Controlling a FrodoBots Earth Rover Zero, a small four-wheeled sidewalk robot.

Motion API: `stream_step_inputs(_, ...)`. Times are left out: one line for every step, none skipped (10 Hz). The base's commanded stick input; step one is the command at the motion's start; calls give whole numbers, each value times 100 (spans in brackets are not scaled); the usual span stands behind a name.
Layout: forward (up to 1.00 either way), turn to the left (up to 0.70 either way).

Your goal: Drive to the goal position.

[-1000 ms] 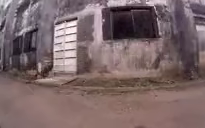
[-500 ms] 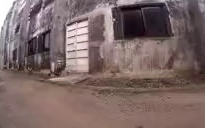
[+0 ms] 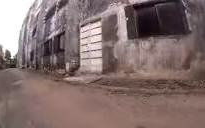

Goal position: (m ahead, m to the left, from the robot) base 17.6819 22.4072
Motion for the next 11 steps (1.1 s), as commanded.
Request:
stream_step_inputs(86,36)
stream_step_inputs(95,40)
stream_step_inputs(100,42)
stream_step_inputs(100,42)
stream_step_inputs(100,42)
stream_step_inputs(100,42)
stream_step_inputs(100,42)
stream_step_inputs(100,42)
stream_step_inputs(100,42)
stream_step_inputs(100,42)
stream_step_inputs(100,42)
